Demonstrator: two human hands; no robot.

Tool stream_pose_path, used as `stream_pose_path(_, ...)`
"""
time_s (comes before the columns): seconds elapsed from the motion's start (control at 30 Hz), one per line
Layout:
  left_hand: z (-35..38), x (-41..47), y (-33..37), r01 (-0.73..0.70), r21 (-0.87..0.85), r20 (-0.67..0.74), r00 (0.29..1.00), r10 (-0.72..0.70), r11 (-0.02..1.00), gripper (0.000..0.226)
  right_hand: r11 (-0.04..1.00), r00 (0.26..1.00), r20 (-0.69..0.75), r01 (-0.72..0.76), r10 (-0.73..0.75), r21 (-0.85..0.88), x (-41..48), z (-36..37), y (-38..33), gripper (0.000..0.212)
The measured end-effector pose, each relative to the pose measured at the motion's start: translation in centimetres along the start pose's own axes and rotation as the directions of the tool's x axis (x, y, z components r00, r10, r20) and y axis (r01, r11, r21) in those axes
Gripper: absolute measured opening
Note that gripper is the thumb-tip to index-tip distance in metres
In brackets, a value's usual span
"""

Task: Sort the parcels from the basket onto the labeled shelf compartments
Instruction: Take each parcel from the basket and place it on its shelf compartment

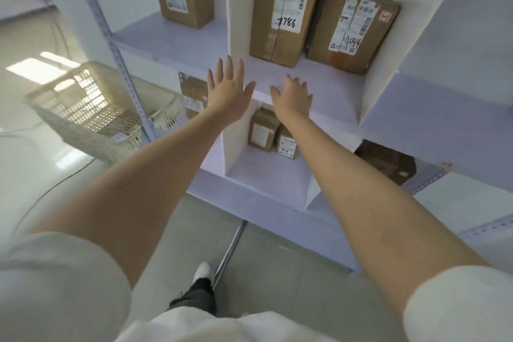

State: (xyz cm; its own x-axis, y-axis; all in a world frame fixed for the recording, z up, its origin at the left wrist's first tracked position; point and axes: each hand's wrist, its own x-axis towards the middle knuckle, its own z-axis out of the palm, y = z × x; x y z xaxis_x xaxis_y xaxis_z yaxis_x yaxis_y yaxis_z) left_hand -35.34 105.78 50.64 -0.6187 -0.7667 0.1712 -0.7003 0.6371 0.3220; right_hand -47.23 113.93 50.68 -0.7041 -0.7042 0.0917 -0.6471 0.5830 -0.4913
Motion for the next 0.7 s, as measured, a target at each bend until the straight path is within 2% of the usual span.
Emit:
stream_pose_path(0.23, -2.3, -4.5, -12.8, 0.219, 0.081, -0.03, 0.976, -0.217, 0.972, 0.067, 0.971, 0.968, 0.149, 0.216, -0.201, -0.097, -2.3, 6.6, -9.3, 0.062)
stream_pose_path(0.37, -4.2, -6.3, -21.0, 0.356, 0.1, -0.037, 0.934, -0.354, 0.929, 0.07, 0.934, 0.928, 0.144, 0.354, -0.344, -0.054, -3.1, 10.4, -16.2, 0.059)
stream_pose_path(0.5, -8.0, -6.7, -29.1, 0.409, 0.101, -0.08, 0.912, -0.402, 0.907, 0.07, 0.883, 0.878, 0.19, 0.461, -0.44, -0.088, -3.3, 14.0, -23.9, 0.06)
stream_pose_path(0.7, -12.4, -7.2, -42.6, 0.444, 0.123, -0.096, 0.896, -0.434, 0.888, 0.072, 0.858, 0.827, 0.307, 0.511, -0.471, -0.059, -3.7, 21.4, -36.1, 0.064)
